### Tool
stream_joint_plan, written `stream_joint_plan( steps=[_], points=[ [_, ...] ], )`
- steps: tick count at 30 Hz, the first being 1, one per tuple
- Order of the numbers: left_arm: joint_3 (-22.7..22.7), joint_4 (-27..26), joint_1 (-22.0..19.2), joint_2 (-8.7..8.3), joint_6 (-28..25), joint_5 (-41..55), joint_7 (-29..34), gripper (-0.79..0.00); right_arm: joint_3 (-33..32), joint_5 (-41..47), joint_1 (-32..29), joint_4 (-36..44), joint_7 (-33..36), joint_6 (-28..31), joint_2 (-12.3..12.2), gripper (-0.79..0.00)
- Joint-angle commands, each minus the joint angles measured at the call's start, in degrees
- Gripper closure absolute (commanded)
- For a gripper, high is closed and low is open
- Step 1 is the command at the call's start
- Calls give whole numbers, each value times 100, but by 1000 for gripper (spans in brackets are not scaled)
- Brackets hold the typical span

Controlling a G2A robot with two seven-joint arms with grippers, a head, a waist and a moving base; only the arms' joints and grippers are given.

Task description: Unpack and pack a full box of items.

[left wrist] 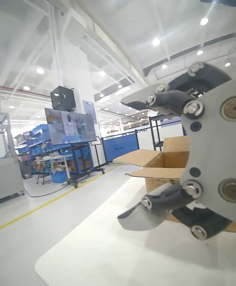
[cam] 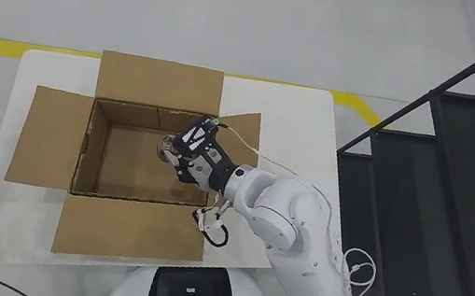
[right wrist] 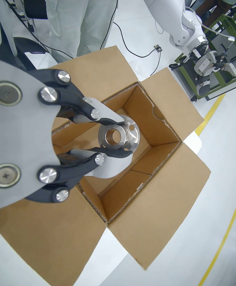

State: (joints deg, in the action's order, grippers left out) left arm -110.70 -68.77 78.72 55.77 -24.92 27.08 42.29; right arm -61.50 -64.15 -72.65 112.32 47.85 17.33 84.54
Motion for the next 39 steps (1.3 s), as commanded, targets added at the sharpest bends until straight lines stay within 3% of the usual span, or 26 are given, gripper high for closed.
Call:
stream_joint_plan(
  steps=[1, 35, 39],
  points=[
    [2, 2, -1, -1, 2, -8, 23, -785, 21, 35, 65, -65, -45, -5, -5, 0],
    [2, 2, -1, -1, 2, -8, 23, -785, 24, 41, 72, -76, -49, -2, -6, 0],
    [2, 2, -1, -1, 2, -8, 23, -785, -223, 12, -238, 226, -229, 32, -77, 0]
  ],
)
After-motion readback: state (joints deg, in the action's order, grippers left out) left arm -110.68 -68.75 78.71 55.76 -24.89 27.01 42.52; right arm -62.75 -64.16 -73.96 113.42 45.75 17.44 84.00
